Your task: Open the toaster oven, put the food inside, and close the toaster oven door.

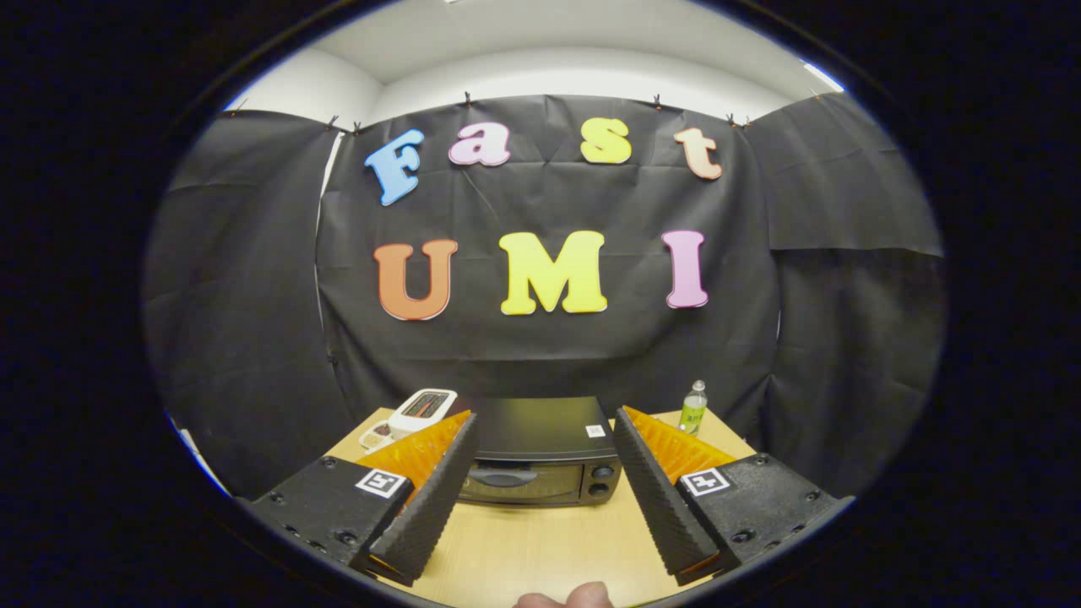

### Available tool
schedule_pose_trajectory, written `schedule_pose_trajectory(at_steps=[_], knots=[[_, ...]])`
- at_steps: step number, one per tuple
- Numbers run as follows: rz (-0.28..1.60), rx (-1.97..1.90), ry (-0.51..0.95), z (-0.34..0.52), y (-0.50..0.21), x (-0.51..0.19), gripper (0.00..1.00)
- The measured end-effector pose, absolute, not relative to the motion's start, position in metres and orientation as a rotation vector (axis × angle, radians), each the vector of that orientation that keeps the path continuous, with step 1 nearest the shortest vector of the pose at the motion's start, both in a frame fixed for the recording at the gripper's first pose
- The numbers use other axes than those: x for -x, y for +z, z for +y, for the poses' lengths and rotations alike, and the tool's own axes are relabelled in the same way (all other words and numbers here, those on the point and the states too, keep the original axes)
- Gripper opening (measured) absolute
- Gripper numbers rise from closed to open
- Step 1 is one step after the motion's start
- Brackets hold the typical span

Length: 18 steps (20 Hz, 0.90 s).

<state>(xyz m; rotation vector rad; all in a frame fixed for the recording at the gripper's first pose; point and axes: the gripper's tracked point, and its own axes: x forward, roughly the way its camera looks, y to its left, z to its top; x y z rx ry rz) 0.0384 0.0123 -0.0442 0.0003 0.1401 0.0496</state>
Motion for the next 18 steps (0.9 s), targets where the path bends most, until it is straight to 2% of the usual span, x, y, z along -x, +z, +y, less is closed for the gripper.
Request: schedule_pose_trajectory(at_steps=[9, 14, 18], knots=[[0.33, 0.008, 0.12, 0.056, -0.148, -0.143, 1.0], [0.469, -0.023, 0.104, 0.071, -0.215, -0.187, 1.0], [0.53, -0.04, 0.066, 0.074, -0.243, -0.202, 1.0]])
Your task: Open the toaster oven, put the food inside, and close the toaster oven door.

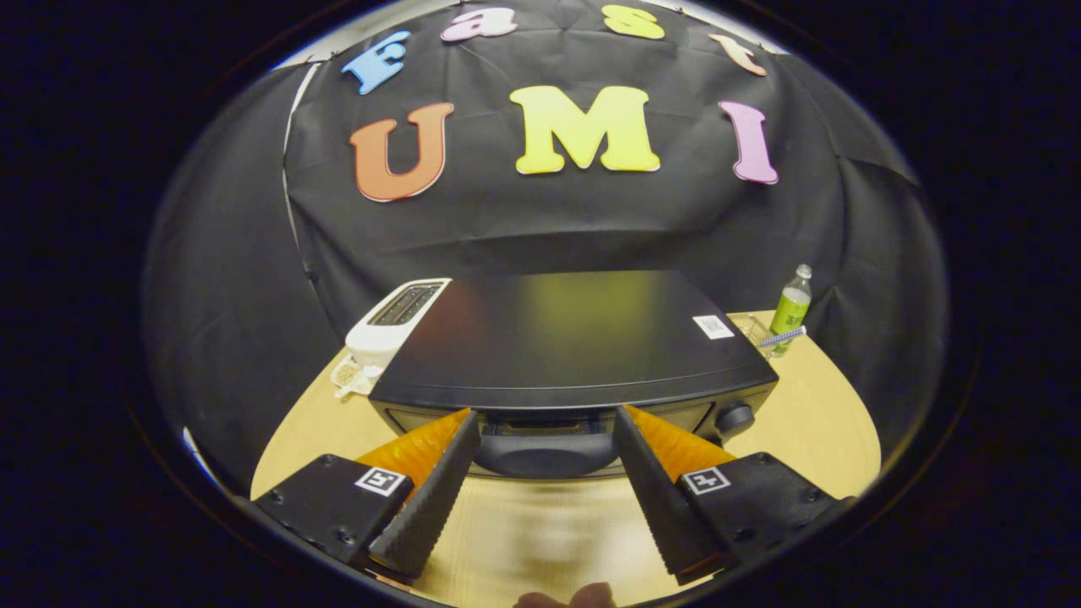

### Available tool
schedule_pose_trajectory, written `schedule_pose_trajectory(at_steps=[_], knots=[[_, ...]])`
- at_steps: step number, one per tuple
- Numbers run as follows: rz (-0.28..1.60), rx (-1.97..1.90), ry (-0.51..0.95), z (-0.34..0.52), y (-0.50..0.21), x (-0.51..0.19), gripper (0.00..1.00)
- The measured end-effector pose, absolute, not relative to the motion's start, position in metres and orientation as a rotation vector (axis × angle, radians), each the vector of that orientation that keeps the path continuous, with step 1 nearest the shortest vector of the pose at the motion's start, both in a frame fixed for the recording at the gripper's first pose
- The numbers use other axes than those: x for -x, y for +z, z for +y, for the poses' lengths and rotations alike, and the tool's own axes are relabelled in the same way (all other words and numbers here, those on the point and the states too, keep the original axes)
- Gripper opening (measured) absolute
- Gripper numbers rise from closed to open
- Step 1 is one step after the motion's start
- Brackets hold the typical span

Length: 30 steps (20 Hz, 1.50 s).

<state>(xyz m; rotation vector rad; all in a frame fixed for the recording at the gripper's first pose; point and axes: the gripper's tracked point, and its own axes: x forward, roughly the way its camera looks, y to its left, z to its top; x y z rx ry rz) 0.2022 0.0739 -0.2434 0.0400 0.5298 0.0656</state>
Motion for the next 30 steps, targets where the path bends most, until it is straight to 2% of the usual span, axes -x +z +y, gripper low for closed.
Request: schedule_pose_trajectory(at_steps=[8, 19, 24, 30], knots=[[0.52, 0.02, 0.03, 0.075, -0.25, -0.204, 1.0], [0.706, -0.039, 0.062, 0.067, -0.324, -0.099, 1.0], [0.775, -0.026, 0.064, 0.056, -0.355, -0.093, 1.0], [0.765, 0.001, 0.124, 0.05, -0.323, -0.08, 1.0]])
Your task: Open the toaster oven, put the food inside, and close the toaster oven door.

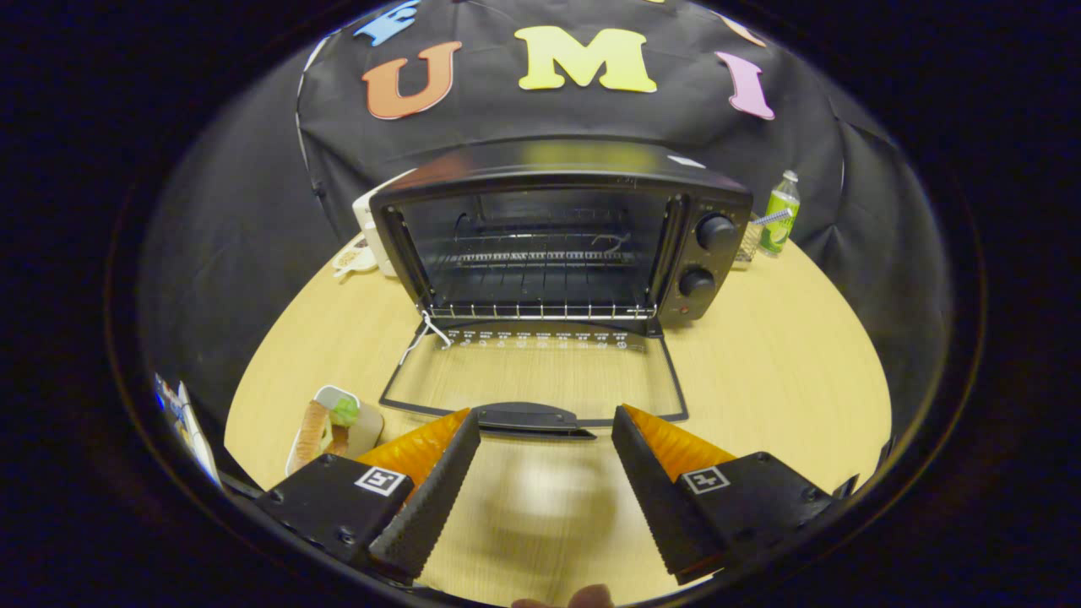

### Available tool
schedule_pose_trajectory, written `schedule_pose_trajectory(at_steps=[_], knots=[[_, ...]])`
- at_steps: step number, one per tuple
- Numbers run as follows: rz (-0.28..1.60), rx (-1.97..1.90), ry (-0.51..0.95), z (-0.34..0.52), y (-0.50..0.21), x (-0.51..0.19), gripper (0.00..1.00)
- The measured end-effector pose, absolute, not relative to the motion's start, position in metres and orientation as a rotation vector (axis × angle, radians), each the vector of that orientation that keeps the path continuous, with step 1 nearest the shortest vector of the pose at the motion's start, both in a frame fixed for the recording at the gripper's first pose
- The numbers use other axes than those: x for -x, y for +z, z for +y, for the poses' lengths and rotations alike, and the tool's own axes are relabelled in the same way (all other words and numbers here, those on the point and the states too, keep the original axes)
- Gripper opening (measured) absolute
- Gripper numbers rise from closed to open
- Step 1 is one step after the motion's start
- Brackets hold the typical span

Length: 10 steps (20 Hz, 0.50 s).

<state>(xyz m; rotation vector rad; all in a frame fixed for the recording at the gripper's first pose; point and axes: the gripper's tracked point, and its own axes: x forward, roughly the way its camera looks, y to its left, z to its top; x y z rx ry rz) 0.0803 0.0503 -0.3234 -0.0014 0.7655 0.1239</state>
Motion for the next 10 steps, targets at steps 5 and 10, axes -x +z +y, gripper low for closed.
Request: schedule_pose_trajectory(at_steps=[5, 10], knots=[[0.759, -0.05, 0.262, 0.043, -0.257, -0.05, 1.0], [0.87, -0.209, 0.405, 0.057, -0.224, -0.027, 1.0]])
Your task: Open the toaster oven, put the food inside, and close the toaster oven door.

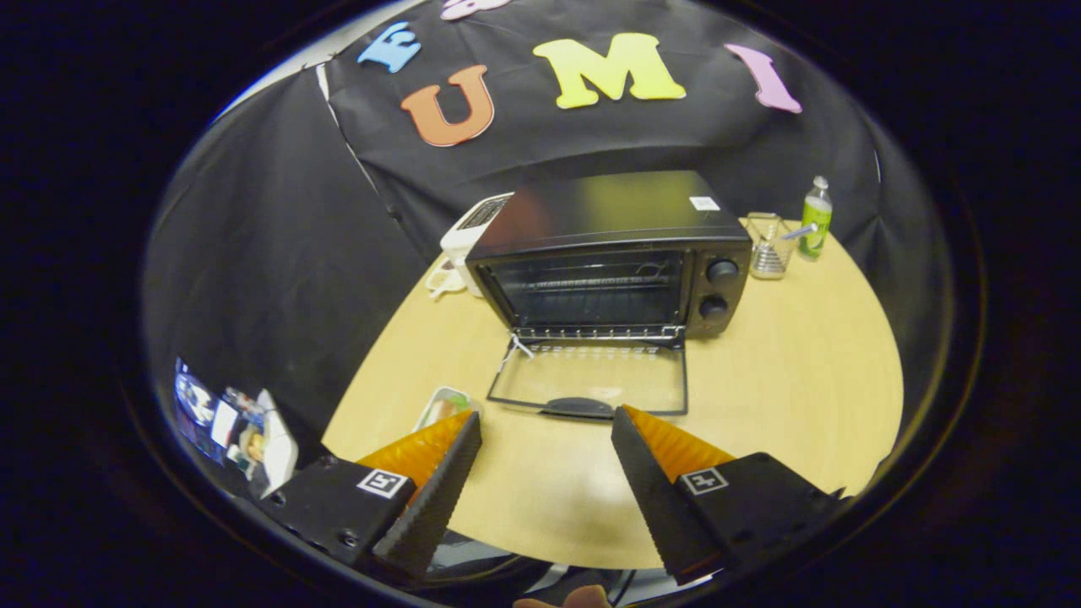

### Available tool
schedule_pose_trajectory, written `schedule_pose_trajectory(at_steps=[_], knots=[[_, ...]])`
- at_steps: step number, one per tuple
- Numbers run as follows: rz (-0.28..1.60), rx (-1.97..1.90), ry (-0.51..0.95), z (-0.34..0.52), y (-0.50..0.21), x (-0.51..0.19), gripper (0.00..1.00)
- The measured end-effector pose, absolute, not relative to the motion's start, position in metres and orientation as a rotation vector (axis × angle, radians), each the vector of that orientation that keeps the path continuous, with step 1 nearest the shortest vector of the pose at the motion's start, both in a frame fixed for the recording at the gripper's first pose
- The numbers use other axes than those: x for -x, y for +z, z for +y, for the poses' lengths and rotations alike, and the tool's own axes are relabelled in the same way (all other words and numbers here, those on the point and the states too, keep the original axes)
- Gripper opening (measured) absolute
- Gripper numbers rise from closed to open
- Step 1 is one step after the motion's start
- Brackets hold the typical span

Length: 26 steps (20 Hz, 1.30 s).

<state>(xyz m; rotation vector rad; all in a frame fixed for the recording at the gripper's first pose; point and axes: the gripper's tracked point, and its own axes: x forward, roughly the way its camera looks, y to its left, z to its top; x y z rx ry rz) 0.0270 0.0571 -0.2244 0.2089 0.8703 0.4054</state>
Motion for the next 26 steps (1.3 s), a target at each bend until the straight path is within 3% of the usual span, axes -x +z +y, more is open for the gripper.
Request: schedule_pose_trajectory(at_steps=[10, 20, 24, 26], knots=[[1.226, -0.523, 0.621, 0.158, -0.282, 0.0, 0.97], [1.391, -0.61, 0.626, 0.2, -0.347, -0.006, 0.69], [1.405, -0.662, 0.619, 0.206, -0.345, -0.008, 0.39], [1.407, -0.659, 0.637, 0.208, -0.337, -0.004, 0.34]])
